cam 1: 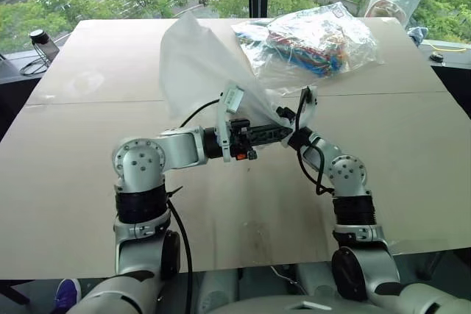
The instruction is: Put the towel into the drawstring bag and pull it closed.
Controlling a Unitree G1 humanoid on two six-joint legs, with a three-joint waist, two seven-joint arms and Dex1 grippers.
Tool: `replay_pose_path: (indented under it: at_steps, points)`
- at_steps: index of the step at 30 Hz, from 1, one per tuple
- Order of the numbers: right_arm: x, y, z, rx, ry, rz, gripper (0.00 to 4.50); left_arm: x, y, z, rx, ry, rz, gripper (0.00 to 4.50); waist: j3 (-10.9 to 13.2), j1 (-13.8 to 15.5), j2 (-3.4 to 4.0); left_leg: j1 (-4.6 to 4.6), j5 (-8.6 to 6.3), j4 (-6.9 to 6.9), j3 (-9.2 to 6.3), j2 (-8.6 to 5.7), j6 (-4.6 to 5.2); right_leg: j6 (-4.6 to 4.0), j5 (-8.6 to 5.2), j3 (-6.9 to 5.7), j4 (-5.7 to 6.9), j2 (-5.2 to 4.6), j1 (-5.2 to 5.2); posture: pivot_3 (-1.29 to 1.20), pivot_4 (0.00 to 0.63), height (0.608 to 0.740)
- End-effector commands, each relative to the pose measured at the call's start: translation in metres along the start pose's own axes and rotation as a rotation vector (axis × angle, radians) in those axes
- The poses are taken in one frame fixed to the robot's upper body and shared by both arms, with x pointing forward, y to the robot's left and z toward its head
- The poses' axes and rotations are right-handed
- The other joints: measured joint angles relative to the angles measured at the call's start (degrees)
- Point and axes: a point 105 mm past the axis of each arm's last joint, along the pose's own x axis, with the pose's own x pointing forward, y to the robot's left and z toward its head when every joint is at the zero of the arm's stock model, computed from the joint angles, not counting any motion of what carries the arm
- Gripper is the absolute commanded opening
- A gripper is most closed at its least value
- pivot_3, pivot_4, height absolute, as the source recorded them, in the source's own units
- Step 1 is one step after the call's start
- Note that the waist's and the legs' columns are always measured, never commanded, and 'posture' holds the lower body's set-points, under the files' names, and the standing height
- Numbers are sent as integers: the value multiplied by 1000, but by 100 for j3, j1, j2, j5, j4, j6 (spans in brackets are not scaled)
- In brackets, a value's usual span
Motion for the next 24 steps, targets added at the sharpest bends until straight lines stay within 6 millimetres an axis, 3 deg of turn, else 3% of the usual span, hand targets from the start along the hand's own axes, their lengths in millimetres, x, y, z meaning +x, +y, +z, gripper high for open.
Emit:
replay_pose_path:
  at_steps: [1, 4, 5, 9, 16, 24]
  points:
    - [15, 34, -4, -101, 4, 132, 584, -1, -11, 3, 11, 7, -36, 0, 0, -9, 0, 1, 0, 0, -4, 1, 0, 0, 0, -2, 2, 2, 0, 0, 150, 740]
    - [-5, 27, -6, -199, 38, 102, 1959, -19, -1, 0, -4, 19, 29, 0, 0, -12, 0, 4, 0, -4, -5, 4, 0, -1, 0, -1, 5, 7, -1, 0, 150, 740]
    - [-13, 22, -7, -261, 60, 66, 2611, -26, 3, -1, -3, 31, 59, 0, 0, -8, 0, 4, 0, -5, -7, 4, 0, -2, -1, -3, 5, 7, -1, 0, 150, 740]
    - [-43, 11, -18, -548, 206, -18, 4221, -48, 20, -4, -20, 69, 158, 0, 0, 20, 0, 3, 0, -4, -2, -3, -1, 0, -1, -1, 1, -2, 0, 0, 150, 740]
    - [-81, 14, -18, -767, 375, -51, 4221, -56, 45, 15, -1, 20, 238, 0, 0, 16, 0, 7, 0, -3, -6, 0, -1, -1, -2, -5, 4, 6, 0, 0, 150, 740]
    - [-87, 5, -29, -744, 471, -106, 4221, -47, 44, 20, 31, 47, 200, 0, 0, 9, -3, 4, 0, -3, -3, 1, -1, -1, -2, 0, 0, 5, 0, 0, 150, 740]
